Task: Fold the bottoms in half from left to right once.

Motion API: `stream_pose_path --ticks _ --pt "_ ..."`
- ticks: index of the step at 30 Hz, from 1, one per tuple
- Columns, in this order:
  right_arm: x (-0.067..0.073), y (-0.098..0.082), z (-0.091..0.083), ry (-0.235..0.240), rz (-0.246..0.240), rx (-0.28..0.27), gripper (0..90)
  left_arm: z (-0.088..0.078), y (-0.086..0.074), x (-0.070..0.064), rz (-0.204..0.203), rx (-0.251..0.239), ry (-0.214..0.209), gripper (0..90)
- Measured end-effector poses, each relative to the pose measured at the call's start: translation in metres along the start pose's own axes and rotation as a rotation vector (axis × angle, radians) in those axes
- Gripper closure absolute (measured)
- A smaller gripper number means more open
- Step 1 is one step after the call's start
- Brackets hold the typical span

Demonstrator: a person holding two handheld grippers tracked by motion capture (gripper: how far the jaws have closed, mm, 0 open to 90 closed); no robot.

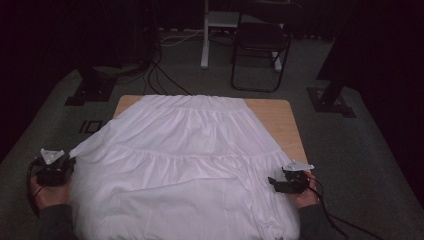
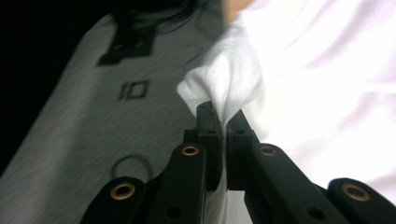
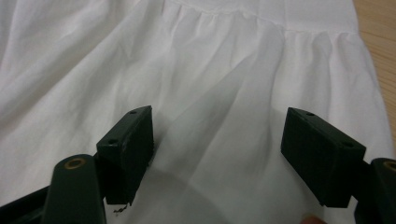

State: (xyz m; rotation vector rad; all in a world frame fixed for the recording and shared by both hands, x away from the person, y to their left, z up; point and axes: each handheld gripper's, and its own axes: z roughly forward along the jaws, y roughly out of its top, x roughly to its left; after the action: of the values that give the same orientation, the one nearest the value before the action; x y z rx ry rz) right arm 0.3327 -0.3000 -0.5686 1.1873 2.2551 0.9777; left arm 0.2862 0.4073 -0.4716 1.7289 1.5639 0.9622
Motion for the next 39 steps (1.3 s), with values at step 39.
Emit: stream_pose_path --ticks 39 --pt "-0.002 -0.002 0.004 0.015 0.028 -0.031 23.7 0.009 0.065 -0.345 0.484 -0.082 -0.904 87.6"
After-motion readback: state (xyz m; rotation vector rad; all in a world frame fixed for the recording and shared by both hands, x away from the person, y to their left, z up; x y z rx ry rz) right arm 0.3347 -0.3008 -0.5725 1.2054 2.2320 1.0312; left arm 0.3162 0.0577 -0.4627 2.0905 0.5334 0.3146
